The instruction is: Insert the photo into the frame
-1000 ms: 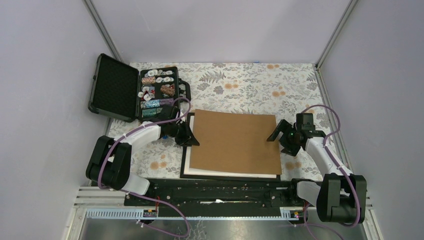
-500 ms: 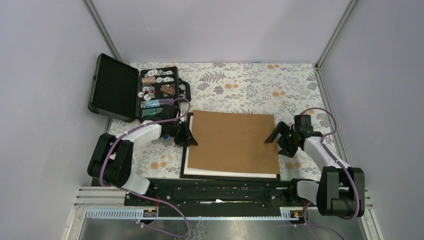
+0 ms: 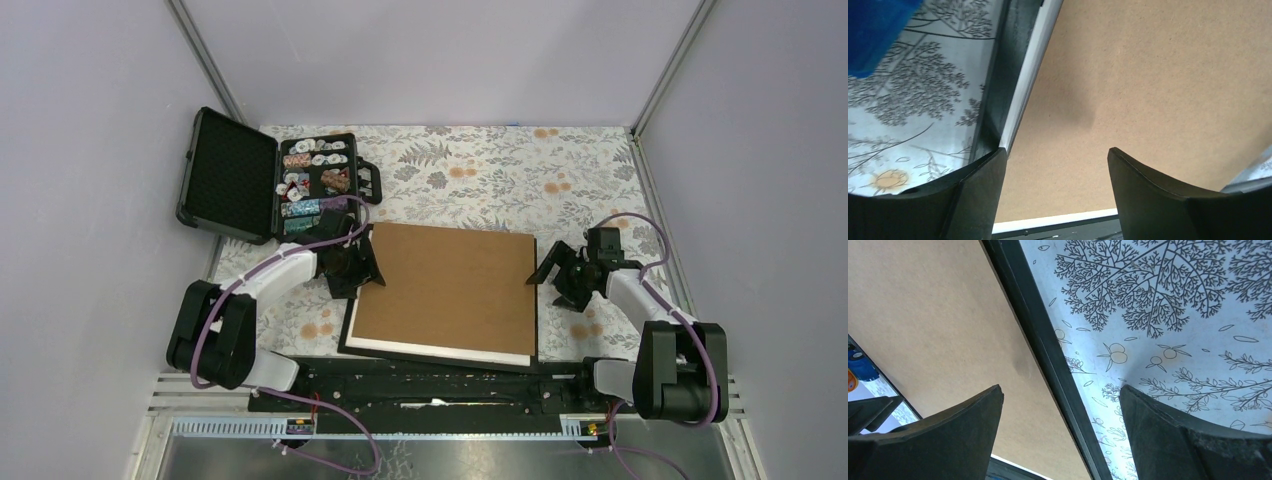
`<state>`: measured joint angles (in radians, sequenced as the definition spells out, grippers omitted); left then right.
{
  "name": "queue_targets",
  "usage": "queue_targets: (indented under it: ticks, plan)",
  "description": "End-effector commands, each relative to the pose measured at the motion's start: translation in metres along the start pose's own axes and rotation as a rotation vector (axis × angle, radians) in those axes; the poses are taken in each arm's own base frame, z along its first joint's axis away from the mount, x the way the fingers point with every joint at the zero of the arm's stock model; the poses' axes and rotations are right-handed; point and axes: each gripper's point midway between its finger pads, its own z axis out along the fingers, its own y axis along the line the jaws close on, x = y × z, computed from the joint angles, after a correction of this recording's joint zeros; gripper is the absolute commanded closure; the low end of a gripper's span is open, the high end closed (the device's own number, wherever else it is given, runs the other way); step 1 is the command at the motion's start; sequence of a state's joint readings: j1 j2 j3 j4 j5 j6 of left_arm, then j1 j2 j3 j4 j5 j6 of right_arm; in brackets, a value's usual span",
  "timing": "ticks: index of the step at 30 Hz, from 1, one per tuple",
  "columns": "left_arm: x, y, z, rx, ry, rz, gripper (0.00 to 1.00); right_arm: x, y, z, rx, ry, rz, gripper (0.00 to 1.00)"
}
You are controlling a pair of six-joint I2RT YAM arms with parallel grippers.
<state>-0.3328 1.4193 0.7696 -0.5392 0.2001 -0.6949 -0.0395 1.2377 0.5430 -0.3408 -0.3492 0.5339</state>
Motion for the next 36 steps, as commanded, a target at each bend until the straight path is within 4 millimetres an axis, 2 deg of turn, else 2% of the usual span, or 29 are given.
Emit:
queue_targets:
  ticks: [1, 6, 9, 13, 17, 23, 33, 36]
  plan:
    - [-0.007, 0.030, -0.012, -0.141, -0.067, -0.006, 0.20, -0.011, 0.008, 0.000, -0.022, -0.025, -0.048, 0.07]
    - [-0.020, 0.028, -0.022, -0.152, -0.129, 0.004, 0.14, -0.009, 0.008, 0.006, -0.029, -0.001, -0.045, 0.06]
    - [-0.032, 0.038, -0.025, -0.212, -0.200, -0.011, 0.09, -0.009, 0.010, 0.007, -0.037, 0.002, -0.045, 0.07]
    - [-0.027, 0.044, -0.011, -0.212, -0.176, -0.050, 0.07, -0.009, 0.013, 0.007, -0.055, 0.009, -0.043, 0.07]
    - [-0.019, 0.035, 0.002, -0.146, -0.138, -0.080, 0.07, -0.009, 0.014, 0.011, -0.065, 0.018, -0.038, 0.06]
    - [-0.008, -0.007, 0.010, 0.051, -0.116, -0.065, 0.09, -0.012, 0.017, 0.021, -0.088, 0.025, -0.015, 0.06]
    - [-0.012, -0.089, 0.025, 0.257, -0.097, -0.025, 0.09, -0.051, 0.020, 0.030, -0.003, -0.013, -0.041, 0.06]
    - [-0.013, -0.096, 0.028, 0.252, -0.098, -0.003, 0.09, -0.068, 0.015, 0.028, 0.071, -0.049, -0.058, 0.05]
